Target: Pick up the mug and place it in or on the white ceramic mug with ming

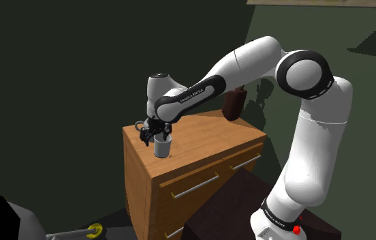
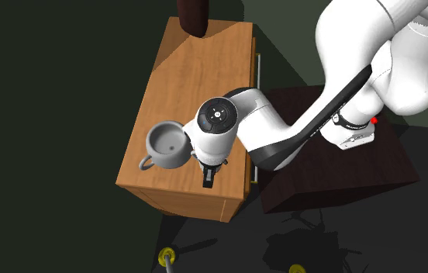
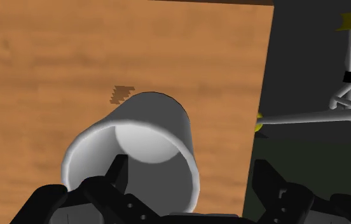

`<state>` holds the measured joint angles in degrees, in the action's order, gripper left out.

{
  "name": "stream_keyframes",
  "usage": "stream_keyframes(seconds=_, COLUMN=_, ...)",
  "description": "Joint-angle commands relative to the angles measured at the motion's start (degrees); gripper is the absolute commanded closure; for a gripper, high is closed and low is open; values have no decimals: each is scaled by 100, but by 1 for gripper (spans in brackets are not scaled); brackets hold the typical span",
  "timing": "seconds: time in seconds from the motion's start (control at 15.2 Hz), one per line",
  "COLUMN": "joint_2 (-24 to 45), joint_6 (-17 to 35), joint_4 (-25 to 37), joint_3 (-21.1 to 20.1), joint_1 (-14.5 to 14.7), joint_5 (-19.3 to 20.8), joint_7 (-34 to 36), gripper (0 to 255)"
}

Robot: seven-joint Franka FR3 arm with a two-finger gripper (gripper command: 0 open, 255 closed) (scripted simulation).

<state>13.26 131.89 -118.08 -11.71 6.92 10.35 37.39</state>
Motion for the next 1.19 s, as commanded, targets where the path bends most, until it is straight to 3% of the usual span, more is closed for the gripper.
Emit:
stream_keyframes(seconds=0.0, joint_2=134, joint_6=169, joint_4=-37, joint_3=24, joint_1=1, joint_5=57, joint_7=33, gripper=0)
stream_keyframes(seconds=0.53, joint_2=134, joint_6=169, joint_4=-37, joint_3=24, joint_1=1, joint_5=57, joint_7=33, gripper=0)
stream_keyframes(seconds=0.59, joint_2=134, joint_6=169, joint_4=-37, joint_3=24, joint_1=1, joint_5=57, joint_7=33, gripper=255)
stream_keyframes(seconds=1.12, joint_2=138, joint_6=169, joint_4=-33, joint_3=24, joint_1=2, joint_5=58, joint_7=33, gripper=255)
